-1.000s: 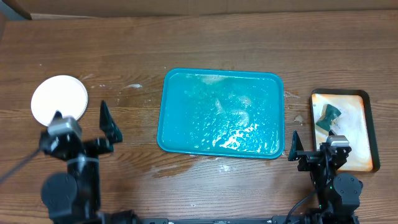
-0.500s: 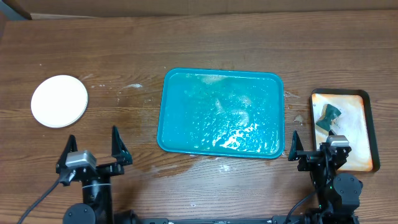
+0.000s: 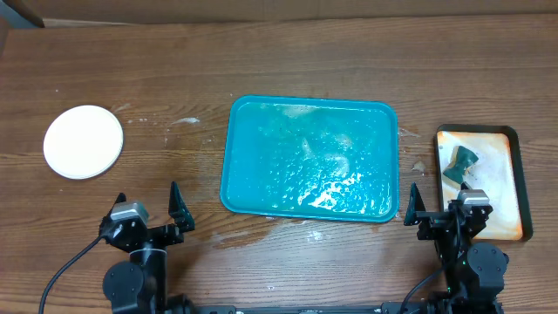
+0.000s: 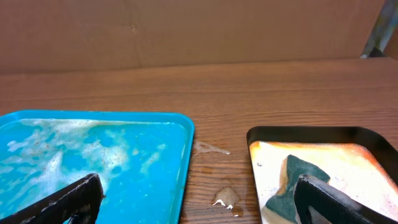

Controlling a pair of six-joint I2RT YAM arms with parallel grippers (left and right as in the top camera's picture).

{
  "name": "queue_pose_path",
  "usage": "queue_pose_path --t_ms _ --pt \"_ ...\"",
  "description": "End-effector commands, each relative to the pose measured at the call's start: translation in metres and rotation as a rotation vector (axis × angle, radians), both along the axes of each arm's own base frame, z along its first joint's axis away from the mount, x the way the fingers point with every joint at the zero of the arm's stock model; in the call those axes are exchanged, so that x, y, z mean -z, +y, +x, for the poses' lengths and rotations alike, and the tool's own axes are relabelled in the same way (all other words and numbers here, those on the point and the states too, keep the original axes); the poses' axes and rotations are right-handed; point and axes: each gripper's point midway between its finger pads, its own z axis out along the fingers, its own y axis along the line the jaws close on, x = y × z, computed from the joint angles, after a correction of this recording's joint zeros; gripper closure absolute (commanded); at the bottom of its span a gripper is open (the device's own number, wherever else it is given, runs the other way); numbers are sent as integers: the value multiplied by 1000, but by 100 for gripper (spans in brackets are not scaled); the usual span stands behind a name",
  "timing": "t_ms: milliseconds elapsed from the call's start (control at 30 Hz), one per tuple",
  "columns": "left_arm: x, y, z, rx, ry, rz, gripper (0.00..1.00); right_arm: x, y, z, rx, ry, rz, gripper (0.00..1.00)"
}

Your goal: Clean dirty plates on tray and stack at the side

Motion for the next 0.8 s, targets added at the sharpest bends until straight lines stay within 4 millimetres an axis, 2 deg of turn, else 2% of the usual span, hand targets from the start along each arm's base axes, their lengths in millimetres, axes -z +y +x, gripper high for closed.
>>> queue_pose_path --t_ms 0,300,767 --pt "19 0 2 4 29 -30 0 1 1 0 -5 -7 -8 0" --pt "60 1 8 3 104 -48 0 1 1 0 -5 -7 -8 0" --pt "60 1 8 9 103 -28 0 1 1 0 -5 -7 -8 0"
